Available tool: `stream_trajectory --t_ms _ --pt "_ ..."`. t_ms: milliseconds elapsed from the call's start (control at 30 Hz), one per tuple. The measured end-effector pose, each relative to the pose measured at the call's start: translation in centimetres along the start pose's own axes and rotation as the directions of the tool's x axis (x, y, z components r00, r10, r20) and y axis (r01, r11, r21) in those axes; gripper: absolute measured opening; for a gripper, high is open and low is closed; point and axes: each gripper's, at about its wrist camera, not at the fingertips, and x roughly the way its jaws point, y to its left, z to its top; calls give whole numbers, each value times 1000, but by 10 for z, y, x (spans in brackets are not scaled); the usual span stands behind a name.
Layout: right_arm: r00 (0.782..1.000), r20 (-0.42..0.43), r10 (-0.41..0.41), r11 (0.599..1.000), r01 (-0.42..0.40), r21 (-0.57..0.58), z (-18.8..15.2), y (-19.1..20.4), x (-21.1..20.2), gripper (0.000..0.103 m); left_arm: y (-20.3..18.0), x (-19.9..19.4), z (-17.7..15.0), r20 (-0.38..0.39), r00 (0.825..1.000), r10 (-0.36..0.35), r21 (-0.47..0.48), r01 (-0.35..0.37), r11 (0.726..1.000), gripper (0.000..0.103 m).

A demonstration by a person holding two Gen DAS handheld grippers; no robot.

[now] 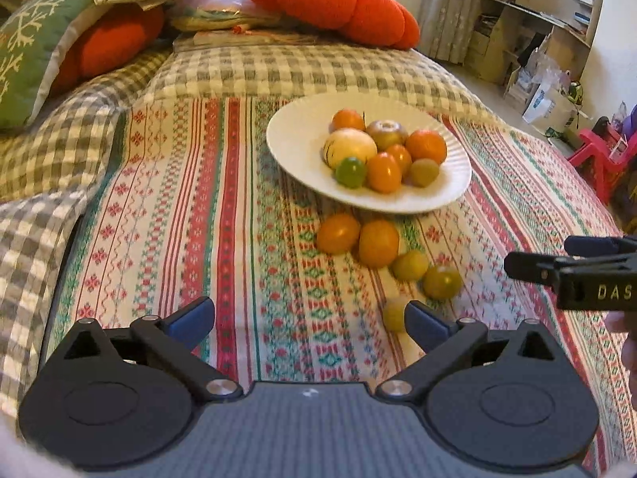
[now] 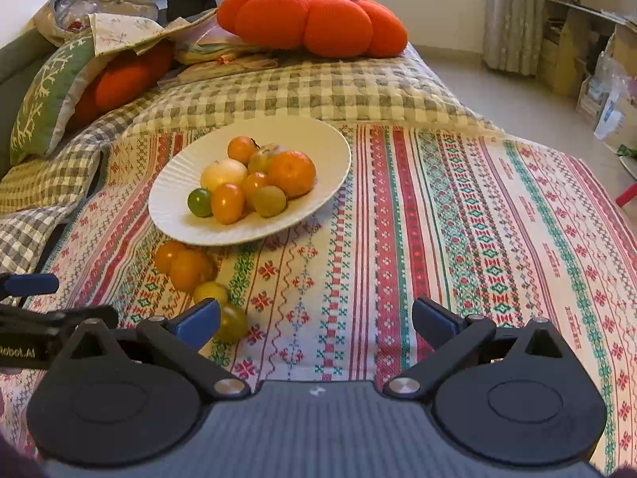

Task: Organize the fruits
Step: 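Withdraw both open grippers from the plate toward the remaining fruits, then grasp a small yellow fruit with the left gripper while the right gripper grasps an olive-brown fruit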

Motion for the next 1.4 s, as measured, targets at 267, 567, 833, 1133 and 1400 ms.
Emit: stream_trajectory --t_ms 267,567,833,1133,1400 --pt "999 -32 -21 1000 21 14 -12 6 6 103 -8 1 -18 -48 998 -38 61 40 997 93" --pt "1000 -19 6 1000 -6 -24 -22 14 9 103 -9 0 -35 -107 981 -165 133 178 975 79" --pt "999 -36 30 997 -33 -77 -27 26 14 103 -13 0 -36 -130 965 -227 137 244 960 52" --pt "996 -51 70 995 -73 -68 -29 28 18 102 -8 4 -31 -142 963 -228 106 244 964 11" --pt "976 -68 207 976 -211 -59 -30 42 21 92 9 3 -24 -124 976 -177 47 184 982 11"
